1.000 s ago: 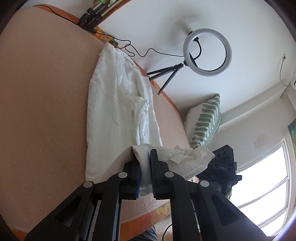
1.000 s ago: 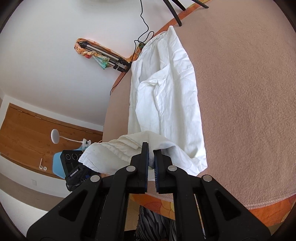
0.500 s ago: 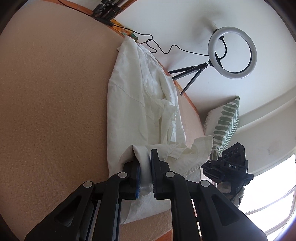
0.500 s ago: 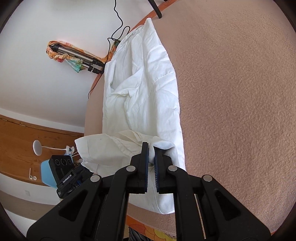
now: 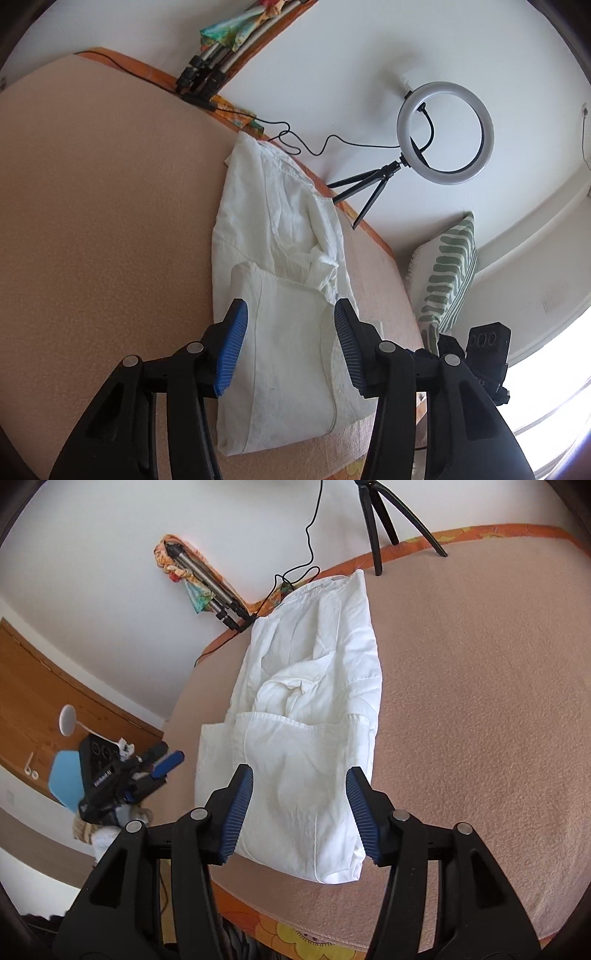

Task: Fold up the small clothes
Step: 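Lift the hem with both tools and fold it up toward the collar, then open both tools and press the folded shirt flat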

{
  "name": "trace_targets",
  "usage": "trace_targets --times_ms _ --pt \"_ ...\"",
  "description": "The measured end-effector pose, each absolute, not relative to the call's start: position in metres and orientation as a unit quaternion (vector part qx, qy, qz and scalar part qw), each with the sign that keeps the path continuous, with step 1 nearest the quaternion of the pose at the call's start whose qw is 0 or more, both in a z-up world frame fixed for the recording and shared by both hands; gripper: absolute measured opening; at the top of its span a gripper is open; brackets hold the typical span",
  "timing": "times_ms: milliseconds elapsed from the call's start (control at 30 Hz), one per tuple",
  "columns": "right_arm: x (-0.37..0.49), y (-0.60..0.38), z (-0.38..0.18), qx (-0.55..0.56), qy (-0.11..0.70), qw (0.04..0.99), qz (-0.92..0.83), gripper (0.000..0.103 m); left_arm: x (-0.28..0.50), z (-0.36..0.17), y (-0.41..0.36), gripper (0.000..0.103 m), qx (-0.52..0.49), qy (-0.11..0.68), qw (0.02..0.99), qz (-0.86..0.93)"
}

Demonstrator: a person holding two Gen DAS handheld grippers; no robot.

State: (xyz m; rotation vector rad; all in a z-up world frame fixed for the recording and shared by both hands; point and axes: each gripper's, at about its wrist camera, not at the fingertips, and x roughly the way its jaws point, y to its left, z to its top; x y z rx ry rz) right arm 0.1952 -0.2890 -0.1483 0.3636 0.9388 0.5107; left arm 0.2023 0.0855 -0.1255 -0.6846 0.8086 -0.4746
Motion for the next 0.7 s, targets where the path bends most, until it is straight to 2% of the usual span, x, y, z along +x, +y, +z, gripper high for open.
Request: trace_targets --times_ms 200,400,567,600,633,667,700 --pt "0.184 -0.278 -0.157 0.095 0.451 0.873 0.161 0.052 0.197 -0.113 0.044 0.048 -0.236 0.396 0.845 -0.270" --pt "0.205 -0.295 -0.179 0.142 0.483 0.848 0.164 0.052 0.202 -0.125 0.005 0.048 -0.200 0.425 0.825 -0.314" --pt "0.229 -0.296 -0.182 0.173 0.476 0.839 0.196 0.052 0.203 -0.132 -0.029 0.047 -0.154 0.433 0.824 -0.331" --pt "0.231 -0.293 -0.181 0.172 0.472 0.840 0.203 0.041 0.204 -0.134 -0.033 0.047 -0.145 0.433 0.828 -0.325" --pt "0.234 -0.289 -0.180 0.166 0.473 0.838 0.214 0.016 0.206 -0.137 -0.036 0.047 -0.139 0.434 0.831 -0.318" --pt "0.236 -0.283 -0.178 0.153 0.477 0.837 0.220 0.009 0.208 -0.140 -0.037 0.047 -0.135 0.437 0.835 -0.308" --pt "0.236 -0.276 -0.175 0.138 0.470 0.843 0.224 0.009 0.210 -0.144 -0.037 0.047 -0.130 0.438 0.839 -0.295"
